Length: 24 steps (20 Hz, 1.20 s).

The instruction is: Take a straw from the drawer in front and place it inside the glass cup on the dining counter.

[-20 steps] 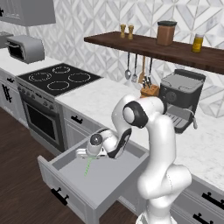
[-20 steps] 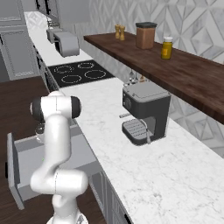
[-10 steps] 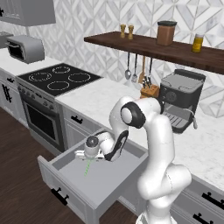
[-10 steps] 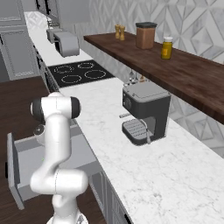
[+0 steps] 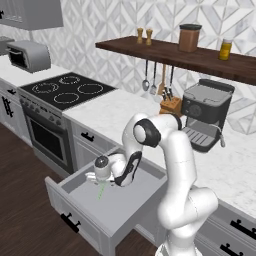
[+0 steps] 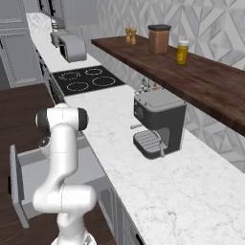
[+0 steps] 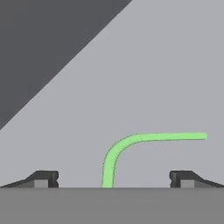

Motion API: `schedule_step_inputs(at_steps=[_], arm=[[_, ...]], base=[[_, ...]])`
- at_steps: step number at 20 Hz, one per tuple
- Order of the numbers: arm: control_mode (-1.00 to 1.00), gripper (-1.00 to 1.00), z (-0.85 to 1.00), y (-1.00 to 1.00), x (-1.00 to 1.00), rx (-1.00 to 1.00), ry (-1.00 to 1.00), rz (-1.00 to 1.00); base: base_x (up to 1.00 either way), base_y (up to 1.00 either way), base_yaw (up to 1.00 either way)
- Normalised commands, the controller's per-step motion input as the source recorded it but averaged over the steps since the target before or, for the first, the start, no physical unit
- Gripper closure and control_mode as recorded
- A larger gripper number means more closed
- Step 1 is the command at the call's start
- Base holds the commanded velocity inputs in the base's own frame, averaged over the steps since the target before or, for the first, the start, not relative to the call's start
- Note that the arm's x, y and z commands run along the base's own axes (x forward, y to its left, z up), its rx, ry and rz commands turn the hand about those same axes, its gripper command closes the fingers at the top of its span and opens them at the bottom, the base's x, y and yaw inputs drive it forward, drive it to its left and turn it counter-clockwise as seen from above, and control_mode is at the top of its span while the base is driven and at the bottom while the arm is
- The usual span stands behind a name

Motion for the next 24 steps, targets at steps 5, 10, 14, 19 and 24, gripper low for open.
schedule_step_inputs(at_steps=[5, 10, 14, 19, 24], arm=[[-1.0, 1.0, -0.54, 0.05, 0.4, 0.0, 0.04, 0.0], [-1.0, 1.0, -0.31, 0.0, 0.0, 0.04, 0.01, 0.03], [-1.0, 1.0, -0.14, 0.0, -0.07, 0.08, 0.0, 0.07], [-1.0, 1.0, -0.02, 0.0, -0.14, 0.08, -0.01, 0.07], [-1.0, 1.0, 0.47, -0.01, -0.24, 0.05, -0.12, 0.03]], base=[[0.0, 0.0, 0.0], [0.0, 0.0, 0.0], [0.0, 0.0, 0.0], [0.0, 0.0, 0.0], [0.0, 0.0, 0.0]])
